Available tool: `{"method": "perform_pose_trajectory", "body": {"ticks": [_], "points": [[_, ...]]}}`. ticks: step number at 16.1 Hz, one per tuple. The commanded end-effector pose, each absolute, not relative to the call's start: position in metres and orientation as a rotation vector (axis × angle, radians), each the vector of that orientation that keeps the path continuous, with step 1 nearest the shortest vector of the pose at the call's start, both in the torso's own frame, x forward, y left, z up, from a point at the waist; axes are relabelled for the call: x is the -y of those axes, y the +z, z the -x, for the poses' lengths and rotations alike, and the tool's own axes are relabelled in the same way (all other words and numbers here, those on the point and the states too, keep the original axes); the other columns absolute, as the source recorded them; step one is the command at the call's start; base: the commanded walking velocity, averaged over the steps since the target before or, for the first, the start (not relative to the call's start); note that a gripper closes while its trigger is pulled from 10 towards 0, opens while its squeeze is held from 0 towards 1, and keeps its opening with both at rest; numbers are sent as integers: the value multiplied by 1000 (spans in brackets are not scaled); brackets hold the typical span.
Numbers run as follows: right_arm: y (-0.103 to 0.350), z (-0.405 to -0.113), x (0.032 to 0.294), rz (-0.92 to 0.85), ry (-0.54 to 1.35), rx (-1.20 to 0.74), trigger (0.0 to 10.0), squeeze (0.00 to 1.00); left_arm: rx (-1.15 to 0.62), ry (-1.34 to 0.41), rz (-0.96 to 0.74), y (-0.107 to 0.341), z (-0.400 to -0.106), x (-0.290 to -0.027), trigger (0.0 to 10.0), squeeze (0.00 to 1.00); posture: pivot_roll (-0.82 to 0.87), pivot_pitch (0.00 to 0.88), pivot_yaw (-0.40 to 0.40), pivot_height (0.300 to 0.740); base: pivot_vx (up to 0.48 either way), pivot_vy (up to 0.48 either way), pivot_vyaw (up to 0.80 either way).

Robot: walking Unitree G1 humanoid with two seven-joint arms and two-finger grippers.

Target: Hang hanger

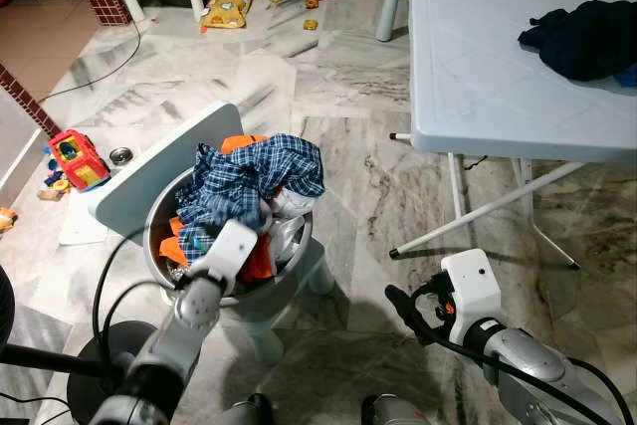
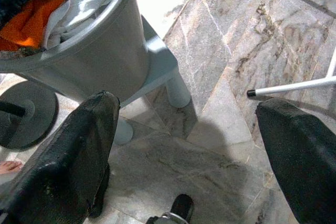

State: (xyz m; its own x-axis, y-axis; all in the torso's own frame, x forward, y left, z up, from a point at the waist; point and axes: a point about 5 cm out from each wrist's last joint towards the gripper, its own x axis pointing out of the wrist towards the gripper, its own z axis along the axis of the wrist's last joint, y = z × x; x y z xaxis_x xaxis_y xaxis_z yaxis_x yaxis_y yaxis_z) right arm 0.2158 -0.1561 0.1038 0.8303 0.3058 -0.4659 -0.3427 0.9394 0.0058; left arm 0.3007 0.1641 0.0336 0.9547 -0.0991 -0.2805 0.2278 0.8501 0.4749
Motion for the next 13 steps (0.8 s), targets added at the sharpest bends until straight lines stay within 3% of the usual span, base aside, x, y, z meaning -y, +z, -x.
{"method": "perform_pose_trajectory", "body": {"ticks": [1,2,4,5,7,8,9,10,13], "points": [[102,-215,155,79,355,-487,10000,0,-304,-150,-516,29,-294,-174,1020,0,-261,156,36,740,0,0,0],[102,-215,155,79,355,-487,10000,0,-315,-142,-505,28,-290,-176,1608,0,-256,155,34,740,0,0,0],[101,-215,154,81,359,-487,10000,0,-345,-114,-477,26,-277,-180,1137,0,-251,156,34,740,0,0,0],[101,-215,154,81,362,-486,10000,0,-378,-86,-440,24,-268,-184,1608,0,-247,156,33,740,0,0,0],[100,-216,153,81,365,-486,10000,0,-416,-85,-419,20,-259,-184,6039,0,-239,157,31,740,0,0,0],[100,-216,152,81,370,-487,10000,0,-451,-89,-405,16,-253,-183,10000,0,-238,155,29,740,0,0,0],[100,-216,152,81,371,-487,10000,0,-463,-92,-381,15,-252,-181,10000,0,-238,153,29,740,0,0,0],[100,-217,151,82,374,-485,10000,0,-493,-101,-358,13,-248,-179,10000,1000,-238,151,30,740,0,0,0],[100,-220,152,98,380,-474,10000,0,-493,-152,-493,16,-245,-177,10000,1000,-232,141,34,740,0,0,0]]}}
